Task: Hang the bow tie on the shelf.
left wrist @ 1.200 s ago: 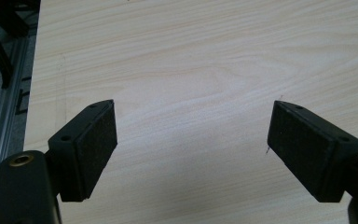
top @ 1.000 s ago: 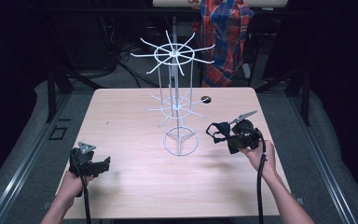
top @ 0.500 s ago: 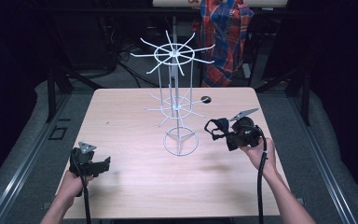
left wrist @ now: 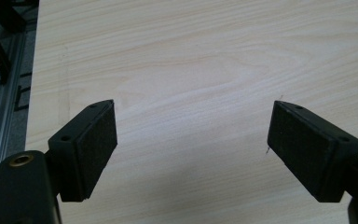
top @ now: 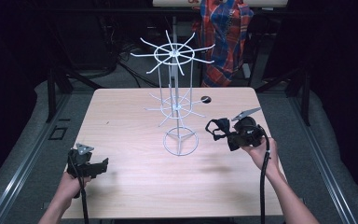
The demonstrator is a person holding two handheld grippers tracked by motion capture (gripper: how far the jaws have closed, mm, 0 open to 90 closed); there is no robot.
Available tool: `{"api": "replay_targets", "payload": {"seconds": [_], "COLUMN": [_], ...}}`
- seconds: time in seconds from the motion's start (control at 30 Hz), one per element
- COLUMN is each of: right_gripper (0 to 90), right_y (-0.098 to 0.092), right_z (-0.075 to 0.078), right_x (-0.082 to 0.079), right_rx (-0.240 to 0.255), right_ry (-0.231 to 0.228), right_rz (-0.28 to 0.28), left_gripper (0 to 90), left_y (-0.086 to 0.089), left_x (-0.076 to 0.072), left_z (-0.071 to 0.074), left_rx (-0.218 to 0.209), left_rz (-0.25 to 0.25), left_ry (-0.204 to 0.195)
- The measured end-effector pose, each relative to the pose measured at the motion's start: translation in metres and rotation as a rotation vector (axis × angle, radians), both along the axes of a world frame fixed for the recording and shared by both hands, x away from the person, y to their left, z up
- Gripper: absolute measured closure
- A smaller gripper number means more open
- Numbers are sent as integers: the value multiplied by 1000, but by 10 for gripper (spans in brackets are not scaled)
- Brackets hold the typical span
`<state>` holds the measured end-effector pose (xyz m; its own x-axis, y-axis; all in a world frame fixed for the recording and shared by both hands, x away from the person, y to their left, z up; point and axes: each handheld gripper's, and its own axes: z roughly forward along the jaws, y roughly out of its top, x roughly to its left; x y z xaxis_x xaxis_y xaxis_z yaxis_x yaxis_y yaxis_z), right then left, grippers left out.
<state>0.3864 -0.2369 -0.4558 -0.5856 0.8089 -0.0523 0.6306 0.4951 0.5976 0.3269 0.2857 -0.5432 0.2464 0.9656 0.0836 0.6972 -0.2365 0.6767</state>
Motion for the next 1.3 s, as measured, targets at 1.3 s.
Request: {"api": "replay_targets", "payload": {"seconds": [1.3], "right_gripper": [749], "right_y": [-14], "right_z": [36], "right_x": [-18], "right_rx": [97], "right_ry": [-76], "right_rz": [1], "left_gripper": [161], "left_y": [-5], "left_x": [1], "left_z": [2], "left_rx": [6], "left_rz": [-20], "left_ry": [-4]}}
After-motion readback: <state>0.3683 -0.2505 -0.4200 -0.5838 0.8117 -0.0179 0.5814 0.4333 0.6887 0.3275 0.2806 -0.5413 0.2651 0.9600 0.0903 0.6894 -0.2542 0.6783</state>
